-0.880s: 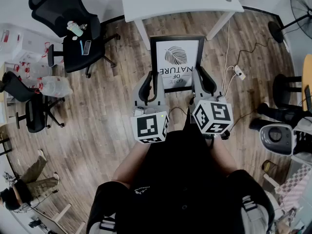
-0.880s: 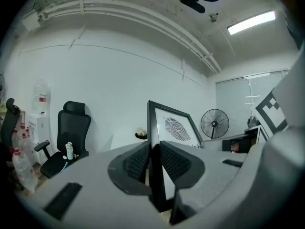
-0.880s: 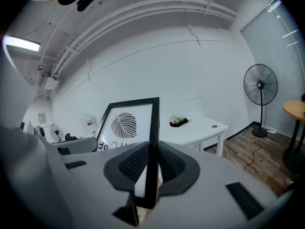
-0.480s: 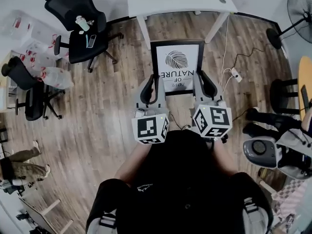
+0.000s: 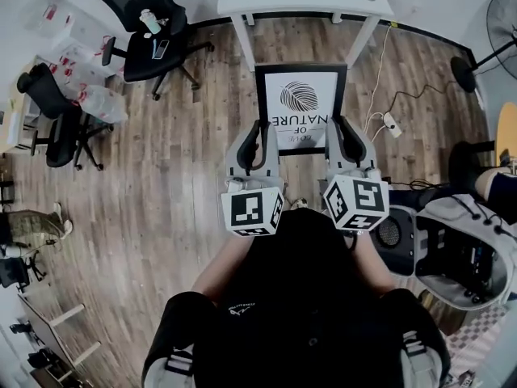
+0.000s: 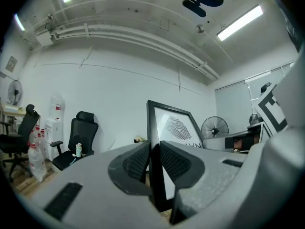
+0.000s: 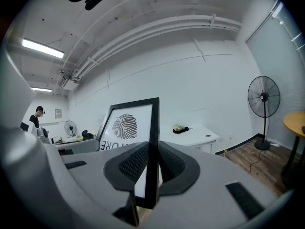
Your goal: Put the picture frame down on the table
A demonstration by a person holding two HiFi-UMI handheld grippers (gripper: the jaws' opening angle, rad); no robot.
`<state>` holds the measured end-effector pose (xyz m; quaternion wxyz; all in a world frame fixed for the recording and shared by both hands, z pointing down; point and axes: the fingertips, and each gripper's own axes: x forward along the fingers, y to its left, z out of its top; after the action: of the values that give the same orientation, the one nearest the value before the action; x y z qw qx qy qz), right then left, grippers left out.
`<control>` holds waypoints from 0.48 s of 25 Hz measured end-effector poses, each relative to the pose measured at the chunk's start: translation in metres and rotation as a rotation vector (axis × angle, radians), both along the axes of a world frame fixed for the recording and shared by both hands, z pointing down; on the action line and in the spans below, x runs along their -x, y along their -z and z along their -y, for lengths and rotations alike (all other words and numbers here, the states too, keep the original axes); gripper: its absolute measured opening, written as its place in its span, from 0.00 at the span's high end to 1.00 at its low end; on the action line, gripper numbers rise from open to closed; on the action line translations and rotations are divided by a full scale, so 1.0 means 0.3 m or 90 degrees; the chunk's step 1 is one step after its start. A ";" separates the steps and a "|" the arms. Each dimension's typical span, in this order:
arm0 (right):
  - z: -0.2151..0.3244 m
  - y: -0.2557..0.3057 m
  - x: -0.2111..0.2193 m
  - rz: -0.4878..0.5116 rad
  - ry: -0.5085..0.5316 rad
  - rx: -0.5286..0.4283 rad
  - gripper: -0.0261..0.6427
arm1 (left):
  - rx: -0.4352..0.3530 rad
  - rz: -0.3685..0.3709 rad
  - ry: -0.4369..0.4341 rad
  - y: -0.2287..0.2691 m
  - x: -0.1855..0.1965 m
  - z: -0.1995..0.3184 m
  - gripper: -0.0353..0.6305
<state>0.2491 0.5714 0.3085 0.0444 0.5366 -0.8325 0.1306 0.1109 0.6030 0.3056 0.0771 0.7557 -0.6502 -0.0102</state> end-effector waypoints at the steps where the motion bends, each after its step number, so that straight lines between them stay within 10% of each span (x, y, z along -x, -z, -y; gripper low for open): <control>1: -0.008 0.007 -0.009 0.002 0.000 -0.002 0.87 | -0.002 0.003 0.000 0.009 -0.010 -0.009 0.84; 12: 0.048 -0.005 -0.004 -0.004 -0.008 -0.011 0.87 | -0.011 0.006 -0.007 -0.003 -0.004 0.055 0.84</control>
<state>0.2501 0.5571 0.3099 0.0418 0.5429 -0.8298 0.1222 0.1119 0.5865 0.3066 0.0671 0.7602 -0.6462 -0.0117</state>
